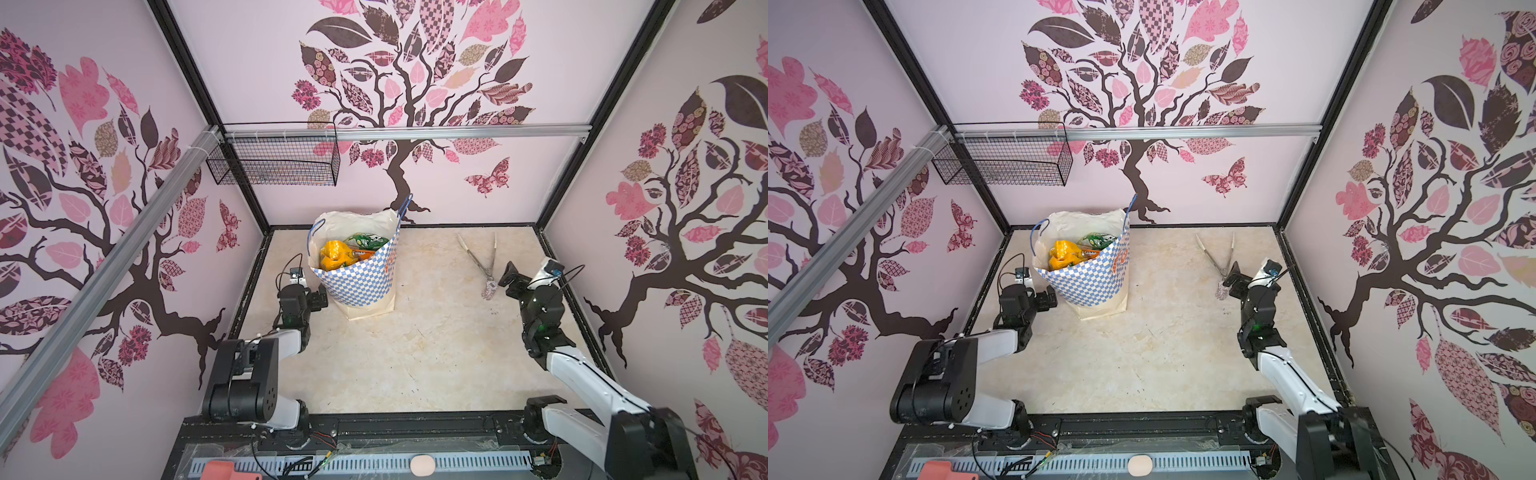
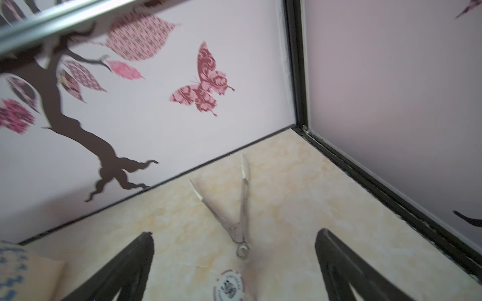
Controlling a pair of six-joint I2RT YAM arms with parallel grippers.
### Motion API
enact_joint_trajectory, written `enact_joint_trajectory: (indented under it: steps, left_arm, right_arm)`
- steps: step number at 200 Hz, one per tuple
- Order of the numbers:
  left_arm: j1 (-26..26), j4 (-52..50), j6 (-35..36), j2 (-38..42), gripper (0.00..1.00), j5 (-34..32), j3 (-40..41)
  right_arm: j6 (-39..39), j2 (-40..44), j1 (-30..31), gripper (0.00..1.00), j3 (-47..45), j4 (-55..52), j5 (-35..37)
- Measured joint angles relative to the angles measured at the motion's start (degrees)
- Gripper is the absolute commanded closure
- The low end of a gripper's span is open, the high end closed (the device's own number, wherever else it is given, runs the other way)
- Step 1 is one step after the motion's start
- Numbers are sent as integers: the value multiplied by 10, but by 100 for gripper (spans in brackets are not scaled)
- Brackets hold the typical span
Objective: Take the snacks out of the paper bag
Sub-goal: Move the paper bag to the center of the table.
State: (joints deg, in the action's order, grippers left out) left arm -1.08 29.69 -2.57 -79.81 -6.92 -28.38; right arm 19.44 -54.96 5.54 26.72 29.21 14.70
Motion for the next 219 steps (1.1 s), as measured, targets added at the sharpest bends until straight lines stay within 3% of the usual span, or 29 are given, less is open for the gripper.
enact_joint_trajectory:
  steps: [19, 45, 85, 111, 147, 219]
  left_arm:
    - [0, -54, -12, 85, 1, -1, -15]
    - [1, -177, -52, 189, 2, 7, -68]
    - [7, -386, -183, 264, 13, 11, -224]
    - [22, -511, -245, 231, 14, 39, -362]
    - [55, -668, -250, 116, 12, 48, -542]
    - [54, -793, -116, 35, 9, 80, -563]
  right_arm:
    - [41, 24, 0, 0, 61, -102, -57]
    - [80, -16, 12, 0, 170, -238, -160]
    - [77, -125, 132, 1, 358, -378, -242]
    - [76, -203, 185, 1, 452, -410, -263]
    - [78, -326, 225, 0, 559, -435, -262]
    - [77, -562, 271, 1, 813, -494, -243]
